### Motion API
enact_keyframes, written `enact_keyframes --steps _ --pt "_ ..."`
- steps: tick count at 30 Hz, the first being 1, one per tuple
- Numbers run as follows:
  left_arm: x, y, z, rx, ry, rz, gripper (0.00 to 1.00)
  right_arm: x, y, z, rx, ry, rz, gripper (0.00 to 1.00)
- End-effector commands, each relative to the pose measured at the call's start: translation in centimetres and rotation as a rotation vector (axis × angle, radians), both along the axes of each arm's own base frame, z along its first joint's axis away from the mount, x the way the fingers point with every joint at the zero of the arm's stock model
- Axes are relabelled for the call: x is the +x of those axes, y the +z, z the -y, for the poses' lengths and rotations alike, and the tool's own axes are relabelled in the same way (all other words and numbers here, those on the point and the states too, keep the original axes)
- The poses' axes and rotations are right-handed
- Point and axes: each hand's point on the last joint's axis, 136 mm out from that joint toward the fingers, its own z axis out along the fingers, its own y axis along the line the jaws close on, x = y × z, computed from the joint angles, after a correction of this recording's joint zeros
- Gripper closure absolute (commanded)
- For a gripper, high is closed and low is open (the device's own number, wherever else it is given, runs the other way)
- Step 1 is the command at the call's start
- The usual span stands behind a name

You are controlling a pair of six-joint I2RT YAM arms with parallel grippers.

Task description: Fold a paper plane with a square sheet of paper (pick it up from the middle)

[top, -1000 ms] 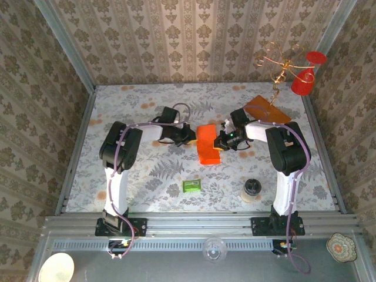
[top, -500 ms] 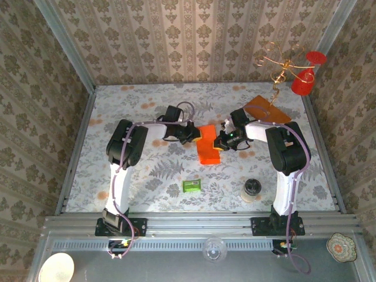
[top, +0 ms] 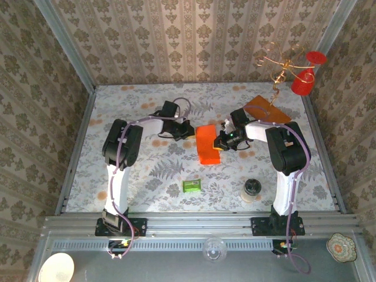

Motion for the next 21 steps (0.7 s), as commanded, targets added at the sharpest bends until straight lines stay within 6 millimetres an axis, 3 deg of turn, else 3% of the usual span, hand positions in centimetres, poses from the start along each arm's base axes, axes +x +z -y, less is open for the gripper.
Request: enact_keyframes --steps 1,6,10,21 --pt "-0.9 2.5 2.0 -0.015 -0.036 0.067 1.0 -4.8 -7.0 5.1 -0.294 -0.057 -0.219 0.94" --pt "-1.3 0.8 3.5 0.027 -0.046 0.062 1.0 -4.7 -7.0 5.1 -0.292 -0.058 -0.219 0.94" --pt "-0.7 -0.6 3.7 0.055 -0.041 0.041 1.0 -4.8 -7.1 5.0 -0.291 -0.057 -0.221 0.94" --pt "4.0 -3.5 -0.7 0.116 0.065 0.01 1.0 -4.9 -7.1 5.2 -0.3 -0.057 -0.225 0.94"
